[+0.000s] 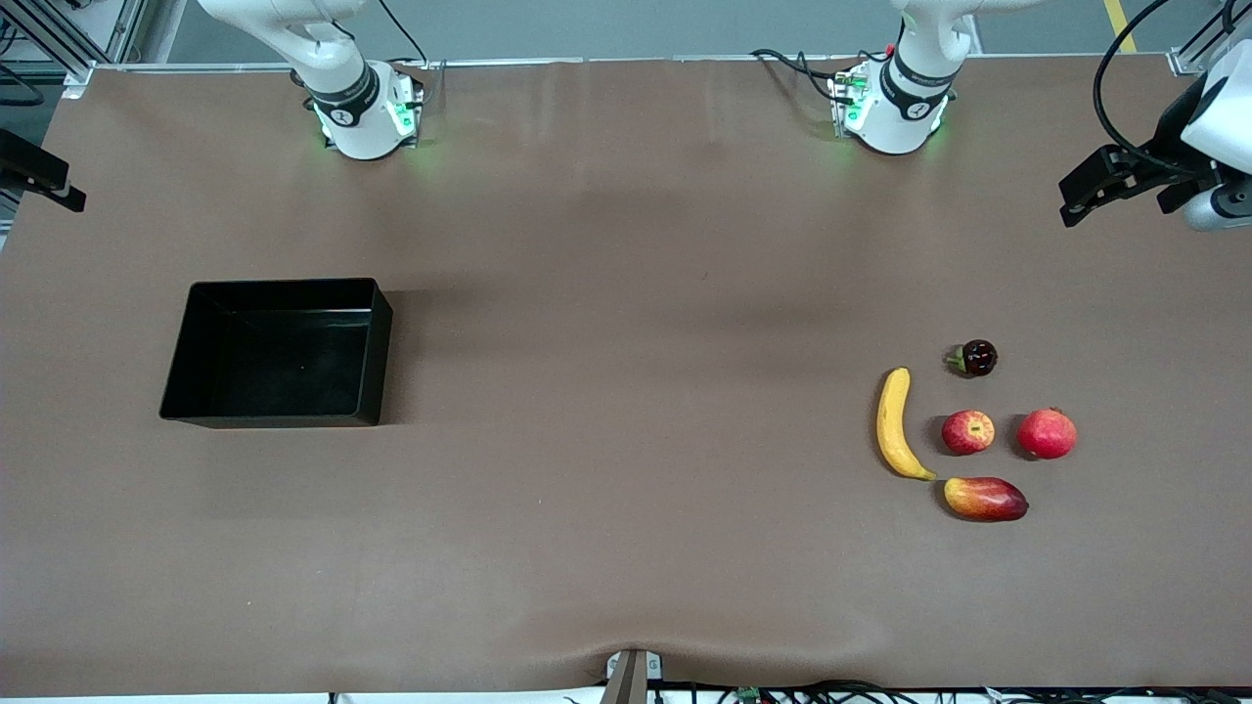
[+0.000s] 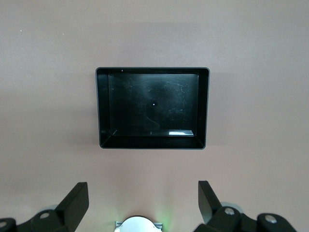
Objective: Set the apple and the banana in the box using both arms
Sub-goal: 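Move the left gripper over the fruit toward the red-yellow apple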
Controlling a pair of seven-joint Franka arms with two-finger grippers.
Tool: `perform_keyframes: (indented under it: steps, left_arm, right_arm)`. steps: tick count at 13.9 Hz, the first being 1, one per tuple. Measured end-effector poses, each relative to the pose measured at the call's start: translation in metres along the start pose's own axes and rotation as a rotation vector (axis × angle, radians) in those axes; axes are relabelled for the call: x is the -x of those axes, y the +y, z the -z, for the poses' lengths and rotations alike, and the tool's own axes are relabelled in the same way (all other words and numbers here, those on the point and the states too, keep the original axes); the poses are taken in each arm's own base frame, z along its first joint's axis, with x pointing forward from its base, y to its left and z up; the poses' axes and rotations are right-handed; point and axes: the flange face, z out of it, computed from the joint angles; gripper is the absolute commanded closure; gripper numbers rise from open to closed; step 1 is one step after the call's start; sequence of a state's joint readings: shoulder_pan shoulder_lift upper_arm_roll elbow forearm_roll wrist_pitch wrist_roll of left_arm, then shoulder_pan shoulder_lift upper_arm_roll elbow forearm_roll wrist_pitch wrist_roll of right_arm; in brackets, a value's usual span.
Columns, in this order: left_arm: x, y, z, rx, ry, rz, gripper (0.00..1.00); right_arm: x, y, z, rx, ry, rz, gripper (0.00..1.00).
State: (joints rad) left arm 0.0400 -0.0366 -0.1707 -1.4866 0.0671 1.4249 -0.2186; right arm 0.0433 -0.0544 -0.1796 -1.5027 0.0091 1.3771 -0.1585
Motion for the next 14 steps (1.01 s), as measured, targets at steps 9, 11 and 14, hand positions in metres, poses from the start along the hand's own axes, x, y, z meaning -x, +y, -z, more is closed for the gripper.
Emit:
perform_keyframes:
  steps: [9,11,14]
  left_arm:
    - [-0.010,0.001,-0.012,0.000,-0.021,-0.002,0.00]
    - [-0.012,0.001,-0.013,-0.010,-0.014,-0.002,0.00]
    - [-0.021,0.003,-0.024,-0.018,0.000,-0.004,0.00]
  right_arm:
    - [-0.001,0.006,-0.003,-0.001,-0.006,-0.011,0.00]
    - [-0.007,0.014,-0.016,0.001,-0.035,-0.027,0.00]
    - [-0.034,0.033,-0.060,0.012,-0.117,-0.062,0.00]
